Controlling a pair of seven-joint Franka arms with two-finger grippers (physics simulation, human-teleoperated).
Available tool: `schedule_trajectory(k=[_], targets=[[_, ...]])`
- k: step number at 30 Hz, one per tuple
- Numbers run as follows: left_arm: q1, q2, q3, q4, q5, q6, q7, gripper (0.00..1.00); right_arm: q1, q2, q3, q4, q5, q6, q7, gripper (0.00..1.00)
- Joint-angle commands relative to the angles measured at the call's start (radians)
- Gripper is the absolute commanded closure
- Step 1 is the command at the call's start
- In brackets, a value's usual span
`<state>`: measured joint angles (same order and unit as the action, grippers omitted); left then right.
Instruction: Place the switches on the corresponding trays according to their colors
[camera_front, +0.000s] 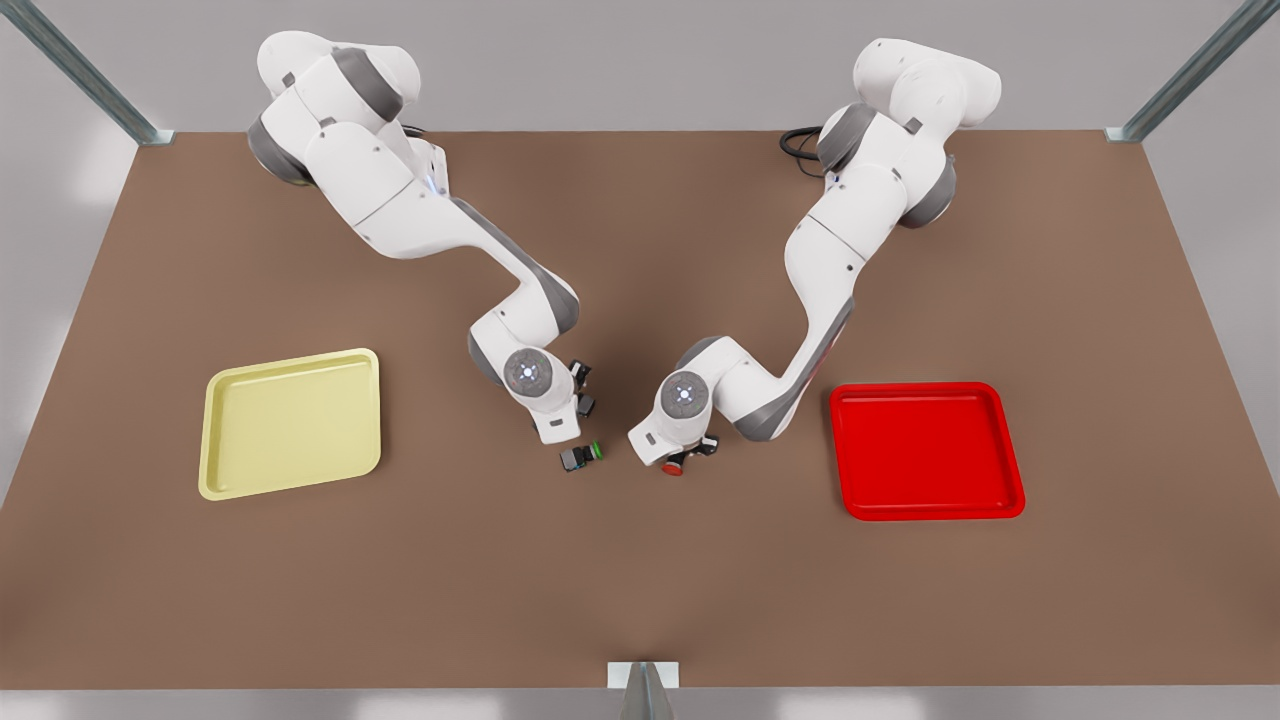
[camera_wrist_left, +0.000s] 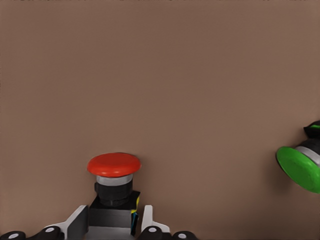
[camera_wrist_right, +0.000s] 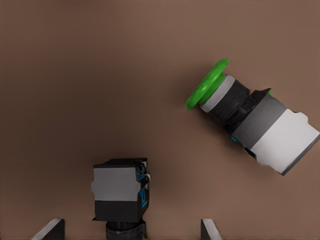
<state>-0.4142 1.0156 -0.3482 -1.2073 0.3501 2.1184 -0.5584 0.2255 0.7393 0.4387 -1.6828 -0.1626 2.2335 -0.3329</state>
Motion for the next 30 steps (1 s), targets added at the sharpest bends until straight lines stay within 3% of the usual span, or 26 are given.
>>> schedule_trajectory(k=[1,7,8,10,12,15,19,20,26,28,30], targets=[[0.0,0.0,0.0,0.0,0.0,0.0,0.0,0.41,0.0,0.0,-0.001,0.0,0.0,-0.002,0.0,0.0],[0.008,-0.015,0.002,-0.012,-0.007,0.0,-0.002,0.41,0.0,0.006,0.0,0.002,0.0,0.0,-0.005,0.02],[0.008,-0.015,0.002,-0.012,-0.007,0.0,-0.003,0.41,0.0,0.006,0.0,0.002,0.002,-0.002,-0.008,0.16],[0.008,-0.015,0.003,-0.012,-0.007,0.002,-0.002,0.45,0.0,0.006,0.0,0.002,0.0,-0.002,-0.009,0.34],[0.008,-0.015,0.003,-0.012,-0.007,0.0,-0.003,0.44,0.0,0.006,0.0,0.003,0.0,0.0,-0.009,0.31],[0.008,-0.017,0.003,-0.012,-0.007,-0.005,-0.005,0.36,0.0,0.006,-0.001,0.003,0.0,0.002,-0.009,0.34],[0.008,-0.023,0.005,-0.023,-0.007,0.0,-0.012,0.42,0.002,0.02,0.0,0.011,-0.021,0.005,-0.009,0.33],[0.008,-0.023,0.005,-0.023,-0.008,0.002,-0.014,0.48,0.002,0.02,-0.002,0.011,-0.023,0.005,-0.009,0.33],[0.003,-0.022,0.005,-0.023,-0.007,-0.008,-0.017,0.47,0.009,0.014,-0.002,0.012,-0.066,-0.011,0.005,0.33],[0.003,-0.028,0.002,-0.02,-0.007,-0.015,-0.017,0.39,0.015,0.015,0.0,0.012,-0.077,-0.011,0.023,0.33],[0.003,-0.042,-0.003,-0.02,-0.008,-0.02,-0.017,0.39,0.018,0.015,0.005,0.014,-0.071,0.002,0.054,0.3]])
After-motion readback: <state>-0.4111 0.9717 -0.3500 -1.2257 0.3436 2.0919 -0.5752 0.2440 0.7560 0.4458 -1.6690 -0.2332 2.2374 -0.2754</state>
